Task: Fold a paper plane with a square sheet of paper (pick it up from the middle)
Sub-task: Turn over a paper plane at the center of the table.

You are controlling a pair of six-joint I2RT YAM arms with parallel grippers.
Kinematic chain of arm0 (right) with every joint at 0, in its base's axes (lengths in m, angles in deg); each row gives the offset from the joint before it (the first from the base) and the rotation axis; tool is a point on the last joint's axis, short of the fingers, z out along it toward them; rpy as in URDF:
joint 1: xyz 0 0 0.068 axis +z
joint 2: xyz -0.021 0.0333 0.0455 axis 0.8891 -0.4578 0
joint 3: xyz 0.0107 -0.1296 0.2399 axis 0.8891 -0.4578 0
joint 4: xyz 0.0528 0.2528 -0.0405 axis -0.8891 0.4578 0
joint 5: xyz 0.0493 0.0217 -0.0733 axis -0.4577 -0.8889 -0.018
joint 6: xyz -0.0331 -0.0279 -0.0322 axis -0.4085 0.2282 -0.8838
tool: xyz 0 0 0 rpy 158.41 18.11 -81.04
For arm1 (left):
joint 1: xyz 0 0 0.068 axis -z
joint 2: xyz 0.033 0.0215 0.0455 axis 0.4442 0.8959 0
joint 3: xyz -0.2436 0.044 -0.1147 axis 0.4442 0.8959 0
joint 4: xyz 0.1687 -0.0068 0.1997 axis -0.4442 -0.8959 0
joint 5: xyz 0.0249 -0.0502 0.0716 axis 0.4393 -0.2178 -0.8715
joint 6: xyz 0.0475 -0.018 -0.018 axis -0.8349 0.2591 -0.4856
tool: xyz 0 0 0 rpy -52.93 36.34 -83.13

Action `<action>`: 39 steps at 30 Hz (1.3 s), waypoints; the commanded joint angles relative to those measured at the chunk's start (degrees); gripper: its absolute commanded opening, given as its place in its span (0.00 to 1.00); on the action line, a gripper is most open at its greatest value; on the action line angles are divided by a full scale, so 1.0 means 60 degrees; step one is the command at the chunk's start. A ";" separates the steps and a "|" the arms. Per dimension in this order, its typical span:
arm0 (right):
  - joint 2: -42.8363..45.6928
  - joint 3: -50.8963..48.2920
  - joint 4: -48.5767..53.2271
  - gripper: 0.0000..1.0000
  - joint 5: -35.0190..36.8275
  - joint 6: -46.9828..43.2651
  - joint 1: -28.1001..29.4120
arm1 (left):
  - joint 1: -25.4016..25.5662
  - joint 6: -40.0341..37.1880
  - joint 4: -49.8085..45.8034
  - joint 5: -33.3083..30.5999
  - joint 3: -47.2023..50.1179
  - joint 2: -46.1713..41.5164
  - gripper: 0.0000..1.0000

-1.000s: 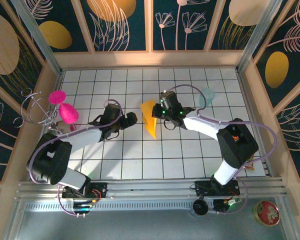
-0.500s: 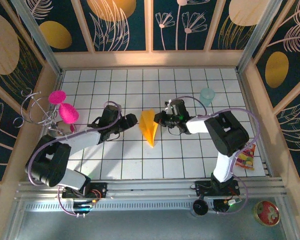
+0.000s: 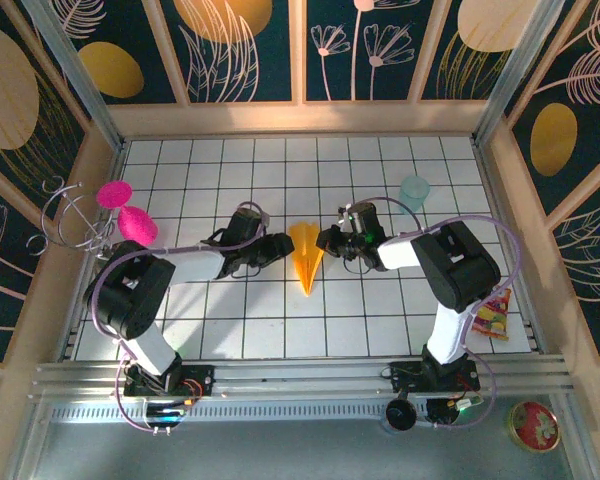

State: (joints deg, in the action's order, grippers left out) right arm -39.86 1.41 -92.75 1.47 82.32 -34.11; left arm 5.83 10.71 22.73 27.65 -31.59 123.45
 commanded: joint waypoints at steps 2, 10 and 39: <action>0.0299 -0.0120 -0.0062 0.01 0.0198 -0.0271 -0.0072 | 0.0017 0.0050 -0.0021 0.0263 -0.0540 0.0566 0.44; 0.0386 -0.0135 -0.0055 0.01 0.0225 -0.0250 -0.0060 | 0.0092 0.0110 -0.0516 0.0264 -0.1081 0.1192 0.22; 0.0499 -0.0073 0.1355 0.05 0.1460 -0.0264 -0.0129 | 0.0073 0.1260 0.0536 -0.0577 0.0510 0.0336 0.00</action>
State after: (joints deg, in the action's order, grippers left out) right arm -36.03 -0.84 -87.87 7.63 81.73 -35.29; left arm 6.01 17.27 23.60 22.58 -28.42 124.78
